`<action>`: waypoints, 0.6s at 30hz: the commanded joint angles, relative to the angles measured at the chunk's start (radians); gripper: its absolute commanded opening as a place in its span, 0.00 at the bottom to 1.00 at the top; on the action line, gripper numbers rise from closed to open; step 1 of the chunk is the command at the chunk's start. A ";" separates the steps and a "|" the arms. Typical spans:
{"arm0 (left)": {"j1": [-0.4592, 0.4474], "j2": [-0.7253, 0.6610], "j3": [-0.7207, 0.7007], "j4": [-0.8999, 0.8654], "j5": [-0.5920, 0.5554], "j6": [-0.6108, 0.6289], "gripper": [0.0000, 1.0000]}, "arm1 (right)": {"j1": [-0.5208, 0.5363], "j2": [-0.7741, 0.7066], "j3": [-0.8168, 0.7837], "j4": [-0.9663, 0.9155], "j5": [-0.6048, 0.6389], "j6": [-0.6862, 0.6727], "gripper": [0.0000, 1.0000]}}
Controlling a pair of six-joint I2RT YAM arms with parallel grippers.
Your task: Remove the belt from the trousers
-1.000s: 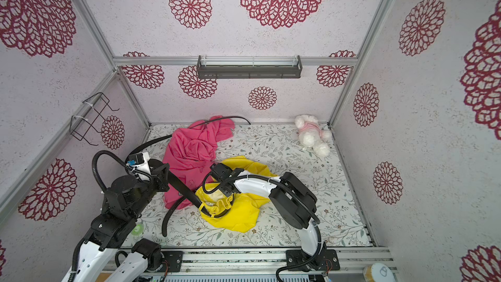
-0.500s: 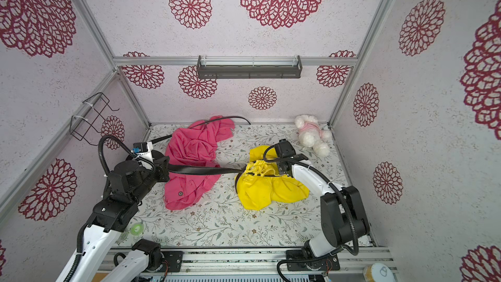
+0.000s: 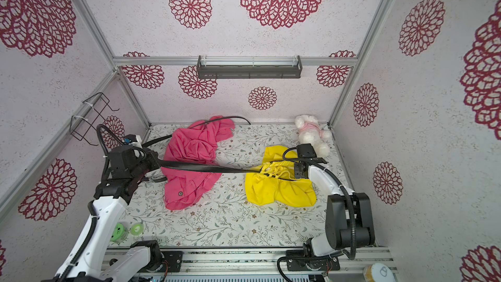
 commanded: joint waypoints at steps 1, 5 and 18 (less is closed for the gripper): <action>-0.051 0.070 -0.016 0.035 -0.070 -0.036 0.00 | -0.021 -0.010 -0.017 -0.011 0.022 0.033 0.56; -0.109 0.188 0.003 -0.034 -0.147 -0.058 0.03 | -0.006 -0.010 -0.024 -0.010 0.013 0.031 0.56; -0.579 0.276 0.242 -0.266 -0.371 0.023 0.97 | 0.024 -0.010 -0.021 0.001 -0.025 0.033 0.56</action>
